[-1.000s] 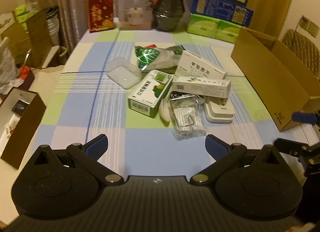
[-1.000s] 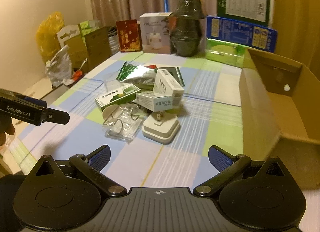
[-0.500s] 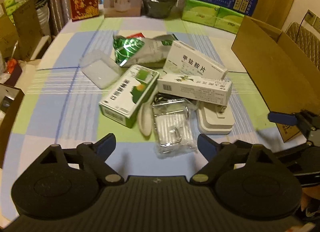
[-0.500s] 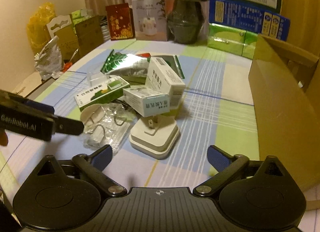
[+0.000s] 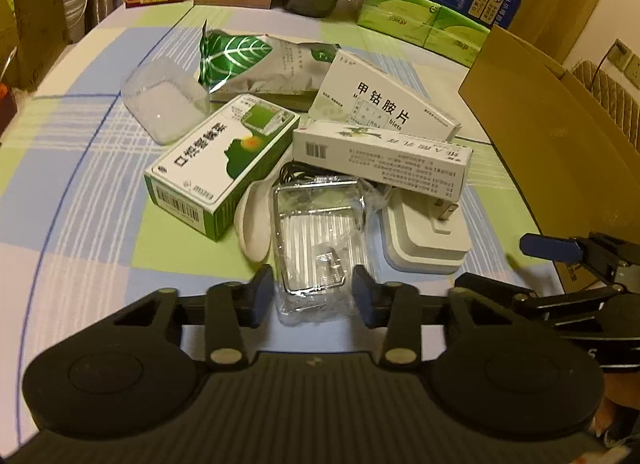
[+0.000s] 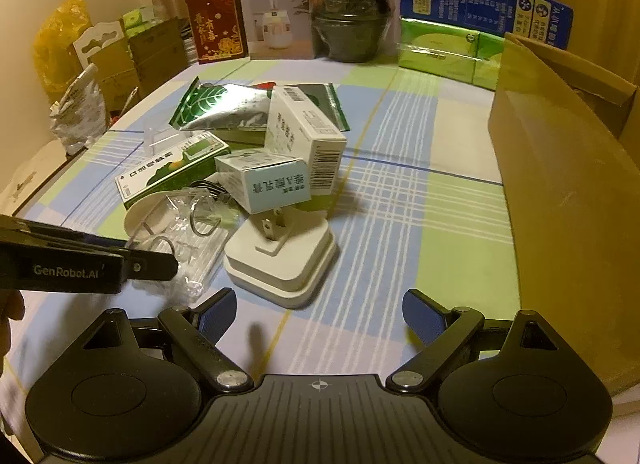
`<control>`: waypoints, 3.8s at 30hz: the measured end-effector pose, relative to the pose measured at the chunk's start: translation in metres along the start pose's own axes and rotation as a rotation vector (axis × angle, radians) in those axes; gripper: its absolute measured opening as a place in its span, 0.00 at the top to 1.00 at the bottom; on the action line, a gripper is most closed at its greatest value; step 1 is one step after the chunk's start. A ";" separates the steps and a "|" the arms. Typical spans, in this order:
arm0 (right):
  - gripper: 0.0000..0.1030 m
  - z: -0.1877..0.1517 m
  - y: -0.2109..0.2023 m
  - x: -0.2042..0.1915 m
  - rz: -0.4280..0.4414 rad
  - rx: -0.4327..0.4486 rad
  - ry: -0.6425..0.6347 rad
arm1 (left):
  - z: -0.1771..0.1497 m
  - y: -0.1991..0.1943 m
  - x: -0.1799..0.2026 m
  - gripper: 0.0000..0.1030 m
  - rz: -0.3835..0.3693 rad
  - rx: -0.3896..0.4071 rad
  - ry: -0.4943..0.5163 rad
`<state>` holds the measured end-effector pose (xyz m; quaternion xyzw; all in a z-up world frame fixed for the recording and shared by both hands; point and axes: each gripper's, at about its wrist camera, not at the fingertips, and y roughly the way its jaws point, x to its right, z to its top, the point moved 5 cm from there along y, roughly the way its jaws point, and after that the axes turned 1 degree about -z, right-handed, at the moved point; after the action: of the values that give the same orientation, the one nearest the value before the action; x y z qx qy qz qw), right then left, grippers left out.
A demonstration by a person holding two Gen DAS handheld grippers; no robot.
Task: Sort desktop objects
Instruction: 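Grasp the white plug adapter with the right tool while the left tool grasps the clear bag of hooks, then carry the plug adapter and hook bag into the cardboard box and open both tools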
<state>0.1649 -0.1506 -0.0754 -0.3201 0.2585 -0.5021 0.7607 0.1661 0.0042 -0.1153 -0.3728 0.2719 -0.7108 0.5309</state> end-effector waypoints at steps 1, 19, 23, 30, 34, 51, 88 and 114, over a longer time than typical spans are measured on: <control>0.14 0.001 0.001 -0.001 0.007 0.004 0.002 | 0.001 -0.002 -0.001 0.71 -0.004 0.008 -0.011; 0.28 0.018 0.043 -0.013 0.013 0.039 0.041 | 0.003 -0.008 -0.012 0.71 0.034 0.042 0.015; 0.38 0.013 0.034 -0.008 -0.001 0.013 0.024 | 0.002 -0.008 -0.013 0.67 0.045 0.046 0.021; 0.37 -0.017 0.005 0.006 -0.078 -0.006 0.061 | -0.001 -0.003 -0.001 0.57 0.066 0.040 0.082; 0.35 -0.021 0.007 0.002 -0.096 0.002 0.027 | 0.000 0.002 0.000 0.57 0.081 0.041 0.069; 0.22 -0.016 0.009 0.003 -0.091 0.025 0.066 | -0.009 -0.003 0.013 0.74 0.083 0.033 0.112; 0.39 0.027 -0.195 0.112 -0.240 0.273 0.206 | 0.044 -0.109 0.165 0.75 -0.124 0.206 0.234; 0.39 -0.005 -0.166 0.236 -0.294 0.173 0.318 | 0.050 -0.014 0.300 0.74 -0.210 0.085 0.324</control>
<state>0.1472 -0.4192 0.0286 -0.2049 0.2817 -0.6721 0.6534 0.1518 -0.2782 -0.0033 -0.2569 0.2831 -0.8239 0.4184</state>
